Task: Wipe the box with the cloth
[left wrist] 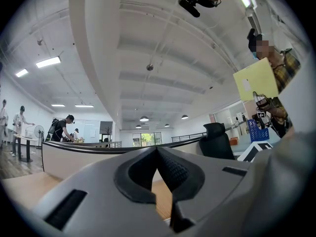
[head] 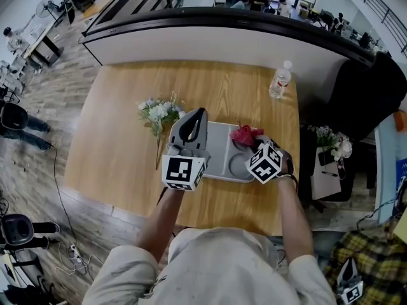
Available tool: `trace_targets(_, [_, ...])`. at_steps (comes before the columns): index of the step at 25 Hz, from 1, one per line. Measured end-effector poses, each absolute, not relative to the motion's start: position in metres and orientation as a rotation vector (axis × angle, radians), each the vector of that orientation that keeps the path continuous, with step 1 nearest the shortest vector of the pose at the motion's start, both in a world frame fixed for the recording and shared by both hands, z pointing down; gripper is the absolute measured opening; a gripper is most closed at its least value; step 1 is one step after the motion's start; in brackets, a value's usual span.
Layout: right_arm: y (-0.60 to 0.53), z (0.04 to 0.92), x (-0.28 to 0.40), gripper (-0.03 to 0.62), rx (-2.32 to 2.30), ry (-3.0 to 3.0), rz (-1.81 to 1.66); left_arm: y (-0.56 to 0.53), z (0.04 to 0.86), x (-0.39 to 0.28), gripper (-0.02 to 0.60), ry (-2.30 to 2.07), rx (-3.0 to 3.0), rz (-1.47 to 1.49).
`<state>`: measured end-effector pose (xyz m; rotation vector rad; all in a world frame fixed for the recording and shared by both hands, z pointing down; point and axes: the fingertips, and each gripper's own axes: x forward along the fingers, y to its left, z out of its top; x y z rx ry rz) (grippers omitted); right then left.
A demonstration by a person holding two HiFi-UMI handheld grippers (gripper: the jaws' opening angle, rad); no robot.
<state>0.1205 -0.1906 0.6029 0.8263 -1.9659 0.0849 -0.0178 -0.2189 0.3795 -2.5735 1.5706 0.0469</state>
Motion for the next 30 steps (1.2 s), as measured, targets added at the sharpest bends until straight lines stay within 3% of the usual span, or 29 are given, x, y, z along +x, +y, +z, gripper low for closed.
trace_targets(30, [-0.127, 0.598, 0.11, 0.067, 0.702, -1.965, 0.133, -0.22, 0.394, -0.013, 0.014, 1.576, -2.597, 0.032])
